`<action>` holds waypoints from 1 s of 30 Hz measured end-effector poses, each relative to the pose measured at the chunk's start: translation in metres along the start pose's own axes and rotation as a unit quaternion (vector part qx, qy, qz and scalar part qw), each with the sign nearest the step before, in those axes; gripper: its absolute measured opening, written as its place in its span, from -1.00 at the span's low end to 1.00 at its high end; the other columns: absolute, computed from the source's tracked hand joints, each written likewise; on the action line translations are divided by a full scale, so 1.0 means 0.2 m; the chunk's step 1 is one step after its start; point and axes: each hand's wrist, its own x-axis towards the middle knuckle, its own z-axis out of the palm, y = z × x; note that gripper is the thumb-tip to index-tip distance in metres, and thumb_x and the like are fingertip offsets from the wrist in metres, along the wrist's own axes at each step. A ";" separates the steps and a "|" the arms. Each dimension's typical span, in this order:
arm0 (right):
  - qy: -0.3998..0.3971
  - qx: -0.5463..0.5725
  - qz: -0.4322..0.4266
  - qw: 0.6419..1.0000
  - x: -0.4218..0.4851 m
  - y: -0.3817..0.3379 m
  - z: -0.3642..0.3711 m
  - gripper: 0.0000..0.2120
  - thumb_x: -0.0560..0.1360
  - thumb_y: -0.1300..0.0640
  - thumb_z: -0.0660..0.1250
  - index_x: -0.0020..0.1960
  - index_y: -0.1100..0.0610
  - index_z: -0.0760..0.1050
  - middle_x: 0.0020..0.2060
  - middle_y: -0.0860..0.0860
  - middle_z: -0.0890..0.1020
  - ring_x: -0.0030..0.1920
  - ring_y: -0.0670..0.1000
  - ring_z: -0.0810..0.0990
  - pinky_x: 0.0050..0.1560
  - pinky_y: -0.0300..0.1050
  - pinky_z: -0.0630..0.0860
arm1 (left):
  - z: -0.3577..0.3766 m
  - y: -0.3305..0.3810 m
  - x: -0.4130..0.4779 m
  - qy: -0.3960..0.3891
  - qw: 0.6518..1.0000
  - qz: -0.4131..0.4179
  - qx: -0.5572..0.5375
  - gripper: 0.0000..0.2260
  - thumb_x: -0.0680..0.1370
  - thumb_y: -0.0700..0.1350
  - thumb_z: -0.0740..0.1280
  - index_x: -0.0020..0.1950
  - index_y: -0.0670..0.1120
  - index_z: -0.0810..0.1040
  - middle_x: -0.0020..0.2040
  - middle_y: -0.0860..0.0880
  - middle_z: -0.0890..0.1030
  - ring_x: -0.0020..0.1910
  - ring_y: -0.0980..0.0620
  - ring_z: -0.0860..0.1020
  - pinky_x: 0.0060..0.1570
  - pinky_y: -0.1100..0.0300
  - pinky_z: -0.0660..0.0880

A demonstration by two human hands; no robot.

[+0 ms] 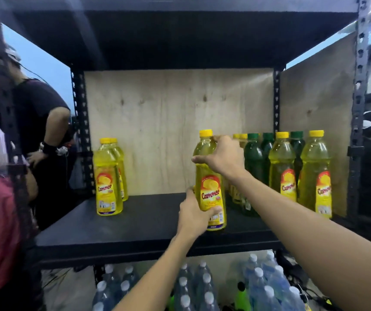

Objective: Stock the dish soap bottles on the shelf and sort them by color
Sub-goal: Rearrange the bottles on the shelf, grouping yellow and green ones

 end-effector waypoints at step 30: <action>-0.098 0.096 -0.100 0.986 -0.26 -0.99 0.99 -0.28 0.25 -0.33 0.51 0.28 0.02 0.49 0.22 0.09 0.57 0.26 0.18 0.52 0.16 0.03 0.52 | -1.36 -0.64 0.00 0.056 0.993 -0.053 0.090 -0.10 0.33 -0.06 0.62 0.55 -0.03 0.22 0.32 0.00 0.53 0.34 -0.01 0.50 0.35 0.02 0.43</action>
